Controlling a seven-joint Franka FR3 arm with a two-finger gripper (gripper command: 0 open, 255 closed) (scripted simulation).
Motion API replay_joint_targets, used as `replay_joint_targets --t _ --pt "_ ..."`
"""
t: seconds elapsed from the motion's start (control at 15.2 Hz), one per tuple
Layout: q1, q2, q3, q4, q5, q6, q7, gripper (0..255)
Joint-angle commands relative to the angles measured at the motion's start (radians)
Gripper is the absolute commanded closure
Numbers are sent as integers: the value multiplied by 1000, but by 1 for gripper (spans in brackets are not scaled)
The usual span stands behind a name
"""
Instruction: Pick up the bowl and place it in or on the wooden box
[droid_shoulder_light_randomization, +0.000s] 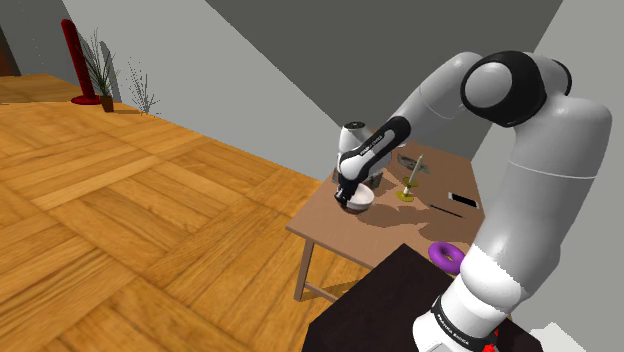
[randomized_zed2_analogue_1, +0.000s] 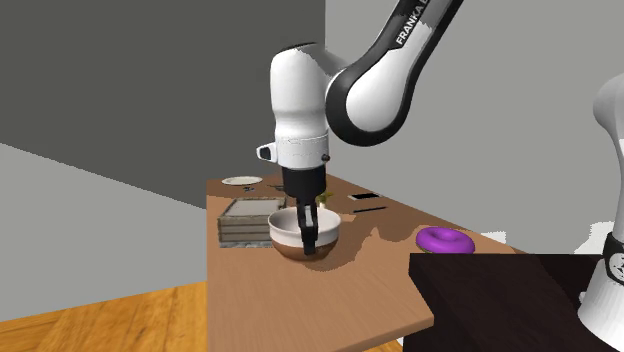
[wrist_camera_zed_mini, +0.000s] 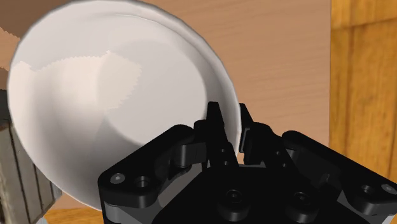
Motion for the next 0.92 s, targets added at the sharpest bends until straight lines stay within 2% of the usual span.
replay_joint_targets --t 0.0,0.86 --pt "0 -29 3 -3 6 -25 -6 255" --pt "1 -171 12 22 44 -191 -54 255"
